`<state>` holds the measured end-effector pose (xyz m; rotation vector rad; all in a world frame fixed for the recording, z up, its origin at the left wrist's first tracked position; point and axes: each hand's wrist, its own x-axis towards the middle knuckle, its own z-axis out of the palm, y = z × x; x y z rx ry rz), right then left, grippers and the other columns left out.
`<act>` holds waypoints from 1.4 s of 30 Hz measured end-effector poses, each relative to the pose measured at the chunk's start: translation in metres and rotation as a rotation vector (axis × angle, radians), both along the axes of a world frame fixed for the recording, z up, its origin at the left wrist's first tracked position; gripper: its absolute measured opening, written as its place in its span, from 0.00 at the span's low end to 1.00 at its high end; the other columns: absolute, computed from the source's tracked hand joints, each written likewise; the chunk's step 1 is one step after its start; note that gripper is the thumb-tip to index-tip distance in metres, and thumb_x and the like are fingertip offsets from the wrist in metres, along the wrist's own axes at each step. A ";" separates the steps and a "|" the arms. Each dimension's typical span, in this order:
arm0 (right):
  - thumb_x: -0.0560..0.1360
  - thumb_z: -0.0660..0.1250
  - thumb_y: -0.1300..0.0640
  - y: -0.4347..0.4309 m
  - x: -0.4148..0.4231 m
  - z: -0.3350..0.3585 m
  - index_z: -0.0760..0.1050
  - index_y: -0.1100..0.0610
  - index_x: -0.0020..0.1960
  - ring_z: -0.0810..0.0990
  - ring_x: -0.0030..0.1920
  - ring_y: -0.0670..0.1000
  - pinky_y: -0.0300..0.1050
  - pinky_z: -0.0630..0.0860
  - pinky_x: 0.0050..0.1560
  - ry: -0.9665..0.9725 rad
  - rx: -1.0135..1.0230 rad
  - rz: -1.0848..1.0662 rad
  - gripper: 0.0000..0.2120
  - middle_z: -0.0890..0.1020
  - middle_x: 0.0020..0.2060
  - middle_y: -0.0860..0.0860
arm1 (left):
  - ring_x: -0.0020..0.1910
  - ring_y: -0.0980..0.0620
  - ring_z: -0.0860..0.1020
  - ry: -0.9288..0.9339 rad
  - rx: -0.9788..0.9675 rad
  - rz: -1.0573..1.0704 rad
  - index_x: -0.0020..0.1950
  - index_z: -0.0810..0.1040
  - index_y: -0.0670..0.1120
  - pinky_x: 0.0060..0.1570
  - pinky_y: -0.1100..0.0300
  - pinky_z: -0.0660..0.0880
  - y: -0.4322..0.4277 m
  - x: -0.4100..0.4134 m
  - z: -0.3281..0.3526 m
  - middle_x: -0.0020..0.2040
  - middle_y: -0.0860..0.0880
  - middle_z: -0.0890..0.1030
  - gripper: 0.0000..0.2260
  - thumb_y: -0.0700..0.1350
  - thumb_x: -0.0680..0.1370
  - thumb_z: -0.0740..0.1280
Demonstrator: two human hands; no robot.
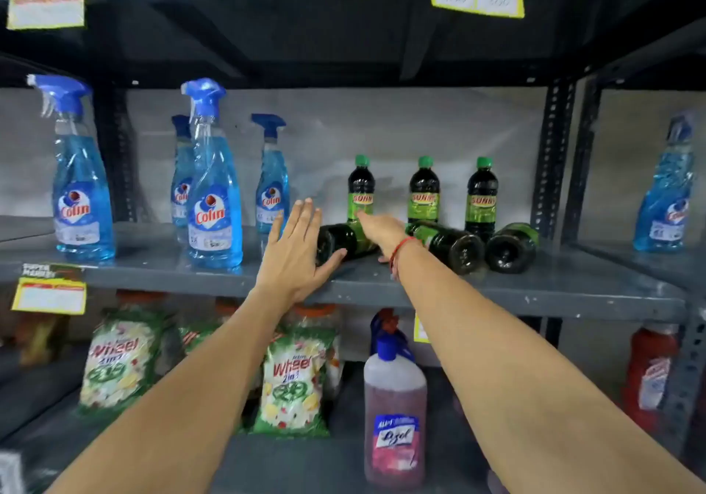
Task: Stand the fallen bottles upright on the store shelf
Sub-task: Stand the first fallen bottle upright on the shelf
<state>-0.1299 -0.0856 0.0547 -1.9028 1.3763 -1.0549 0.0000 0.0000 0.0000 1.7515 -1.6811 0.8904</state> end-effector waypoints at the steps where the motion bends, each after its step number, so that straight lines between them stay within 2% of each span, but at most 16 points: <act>1: 0.77 0.58 0.41 0.000 0.002 0.002 0.72 0.61 0.65 0.75 0.61 0.60 0.51 0.73 0.63 -0.056 0.089 0.041 0.27 0.75 0.64 0.60 | 0.76 0.47 0.50 0.013 0.023 0.002 0.75 0.55 0.40 0.73 0.47 0.48 0.001 0.001 -0.003 0.77 0.42 0.54 0.41 0.68 0.73 0.42; 4: 0.76 0.59 0.40 0.006 0.008 0.002 0.71 0.59 0.64 0.77 0.45 0.56 0.48 0.75 0.55 -0.128 0.203 0.042 0.27 0.76 0.60 0.58 | 0.74 0.46 0.59 0.061 0.028 0.004 0.72 0.64 0.39 0.71 0.47 0.58 0.006 0.005 -0.018 0.74 0.41 0.63 0.39 0.67 0.73 0.43; 5: 0.75 0.60 0.39 0.003 0.011 0.001 0.71 0.58 0.64 0.76 0.39 0.54 0.47 0.76 0.50 -0.162 0.222 0.032 0.27 0.77 0.58 0.58 | 0.70 0.44 0.67 0.066 -0.006 0.000 0.67 0.71 0.39 0.65 0.48 0.65 0.005 0.005 -0.022 0.69 0.39 0.71 0.37 0.66 0.75 0.45; 7: 0.72 0.63 0.37 0.003 0.021 0.000 0.72 0.57 0.62 0.73 0.34 0.52 0.44 0.78 0.44 -0.223 0.262 0.006 0.29 0.77 0.52 0.56 | 0.49 0.42 0.81 0.031 -0.084 0.021 0.48 0.81 0.41 0.43 0.53 0.73 0.005 0.003 -0.027 0.48 0.39 0.83 0.31 0.63 0.76 0.48; 9: 0.68 0.66 0.36 0.001 0.028 -0.001 0.73 0.57 0.60 0.74 0.34 0.52 0.46 0.81 0.47 -0.250 0.258 0.007 0.30 0.78 0.49 0.54 | 0.30 0.42 0.79 0.001 -0.114 0.075 0.33 0.79 0.43 0.31 0.58 0.65 0.007 0.002 -0.027 0.30 0.43 0.81 0.29 0.62 0.77 0.49; 11: 0.64 0.70 0.38 -0.011 0.035 -0.006 0.74 0.57 0.58 0.78 0.37 0.53 0.49 0.82 0.47 -0.294 0.278 -0.020 0.30 0.80 0.50 0.54 | 0.25 0.43 0.76 -0.001 -0.116 0.091 0.29 0.77 0.44 0.29 0.59 0.62 0.008 0.002 -0.030 0.25 0.45 0.78 0.28 0.61 0.77 0.50; 16: 0.67 0.73 0.50 -0.008 0.034 -0.004 0.74 0.58 0.55 0.79 0.46 0.55 0.47 0.79 0.30 -0.461 0.371 0.012 0.21 0.80 0.50 0.57 | 0.24 0.45 0.75 0.009 -0.133 0.085 0.29 0.76 0.45 0.29 0.60 0.62 0.006 0.002 -0.031 0.25 0.46 0.78 0.28 0.61 0.77 0.50; 19: 0.72 0.70 0.54 -0.002 0.027 -0.004 0.71 0.58 0.53 0.78 0.41 0.54 0.50 0.77 0.30 -0.523 0.400 0.066 0.14 0.79 0.46 0.56 | 0.25 0.44 0.75 0.017 -0.132 0.072 0.28 0.75 0.44 0.30 0.59 0.62 0.006 0.003 -0.031 0.25 0.45 0.78 0.28 0.61 0.77 0.50; 21: 0.70 0.71 0.54 0.002 0.027 -0.003 0.72 0.58 0.53 0.79 0.38 0.54 0.47 0.77 0.27 -0.552 0.378 0.057 0.15 0.80 0.46 0.56 | 0.25 0.43 0.75 0.026 -0.120 0.074 0.28 0.75 0.44 0.30 0.58 0.63 0.006 0.003 -0.031 0.25 0.44 0.78 0.29 0.61 0.77 0.50; 23: 0.65 0.74 0.52 0.004 0.028 0.000 0.73 0.58 0.55 0.82 0.43 0.55 0.47 0.80 0.30 -0.534 0.261 0.026 0.22 0.81 0.50 0.56 | 0.25 0.43 0.75 0.035 -0.107 0.074 0.28 0.75 0.43 0.30 0.57 0.63 0.005 0.002 -0.032 0.24 0.44 0.77 0.30 0.61 0.77 0.49; 26: 0.61 0.75 0.47 0.015 0.022 0.008 0.68 0.60 0.61 0.77 0.48 0.54 0.49 0.79 0.47 -0.266 -0.063 -0.109 0.34 0.77 0.52 0.52 | 0.24 0.44 0.74 0.036 -0.122 0.066 0.28 0.76 0.43 0.29 0.57 0.63 0.005 0.003 -0.034 0.24 0.45 0.76 0.30 0.61 0.77 0.49; 28: 0.65 0.74 0.49 0.020 0.017 0.004 0.63 0.60 0.63 0.75 0.52 0.58 0.50 0.73 0.52 -0.092 -0.255 -0.158 0.34 0.74 0.54 0.57 | 0.26 0.44 0.75 0.033 -0.116 0.061 0.29 0.76 0.43 0.30 0.57 0.64 0.004 0.004 -0.034 0.25 0.45 0.77 0.31 0.62 0.77 0.48; 32: 0.67 0.74 0.48 0.022 0.018 -0.021 0.62 0.61 0.65 0.75 0.59 0.63 0.55 0.73 0.54 0.021 -0.450 -0.222 0.34 0.73 0.58 0.59 | 0.28 0.44 0.77 0.037 -0.091 0.057 0.30 0.76 0.43 0.32 0.56 0.65 0.003 0.004 -0.033 0.27 0.45 0.79 0.31 0.62 0.77 0.47; 37: 0.63 0.76 0.46 0.006 0.017 -0.025 0.61 0.61 0.68 0.71 0.64 0.57 0.54 0.72 0.60 -0.096 -0.255 -0.111 0.42 0.71 0.62 0.58 | 0.28 0.44 0.77 0.040 -0.098 0.049 0.30 0.76 0.43 0.33 0.56 0.66 0.004 0.004 -0.033 0.28 0.45 0.79 0.31 0.61 0.77 0.46; 39: 0.62 0.76 0.49 0.000 0.014 -0.026 0.66 0.59 0.63 0.75 0.59 0.54 0.48 0.73 0.57 -0.251 -0.116 -0.007 0.35 0.76 0.56 0.55 | 0.28 0.44 0.77 0.044 -0.095 0.052 0.30 0.76 0.43 0.33 0.56 0.66 0.005 0.004 -0.033 0.28 0.45 0.79 0.31 0.61 0.77 0.46; 42: 0.63 0.76 0.54 -0.003 0.013 -0.027 0.70 0.58 0.61 0.77 0.55 0.54 0.44 0.72 0.50 -0.231 -0.074 0.015 0.30 0.79 0.53 0.54 | 0.29 0.44 0.77 0.050 -0.087 0.057 0.30 0.76 0.43 0.34 0.56 0.67 0.005 0.003 -0.033 0.28 0.45 0.79 0.31 0.61 0.77 0.46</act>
